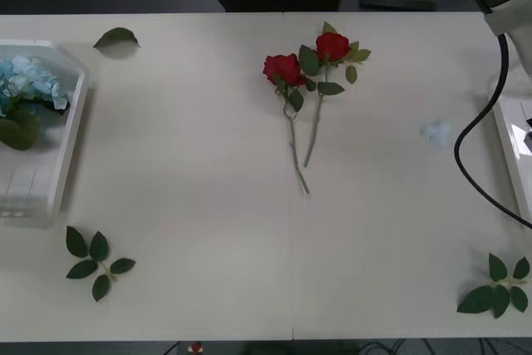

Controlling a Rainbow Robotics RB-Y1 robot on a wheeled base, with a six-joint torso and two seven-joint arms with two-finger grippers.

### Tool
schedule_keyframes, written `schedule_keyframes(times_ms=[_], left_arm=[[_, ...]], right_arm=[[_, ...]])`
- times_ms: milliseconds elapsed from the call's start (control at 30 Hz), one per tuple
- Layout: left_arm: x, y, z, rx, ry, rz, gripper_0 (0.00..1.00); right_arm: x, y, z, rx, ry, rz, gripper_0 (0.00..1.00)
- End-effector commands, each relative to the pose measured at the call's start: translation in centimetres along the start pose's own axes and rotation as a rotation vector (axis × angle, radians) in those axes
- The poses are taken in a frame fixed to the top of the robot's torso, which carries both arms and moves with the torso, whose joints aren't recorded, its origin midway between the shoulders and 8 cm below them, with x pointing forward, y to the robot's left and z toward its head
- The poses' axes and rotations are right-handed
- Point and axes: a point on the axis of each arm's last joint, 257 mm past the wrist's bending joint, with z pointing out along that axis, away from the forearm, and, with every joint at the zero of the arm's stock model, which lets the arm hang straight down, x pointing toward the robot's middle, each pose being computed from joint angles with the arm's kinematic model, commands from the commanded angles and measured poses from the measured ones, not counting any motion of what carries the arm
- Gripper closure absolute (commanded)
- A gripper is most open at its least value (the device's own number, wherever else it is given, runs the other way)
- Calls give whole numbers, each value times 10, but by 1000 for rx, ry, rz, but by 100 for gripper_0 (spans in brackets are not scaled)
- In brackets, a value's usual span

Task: Place the red flowers into the right box and the blue flowers into the left box. If a person shows an open palm, hand one flower to the person first, then continue sorting.

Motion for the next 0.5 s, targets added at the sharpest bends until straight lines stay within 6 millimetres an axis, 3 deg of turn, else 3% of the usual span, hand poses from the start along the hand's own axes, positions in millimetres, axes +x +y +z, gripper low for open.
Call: schedule_keyframes(times_ms=[33, 500], left_arm=[[-33, 15, -9, -17, -59, -26, 100], [-33, 16, -8, -22, -59, -20, 100]], right_arm=[[-26, 18, -4, -27, -48, 38, 100], [-23, 20, -4, -31, -43, 37, 100]])
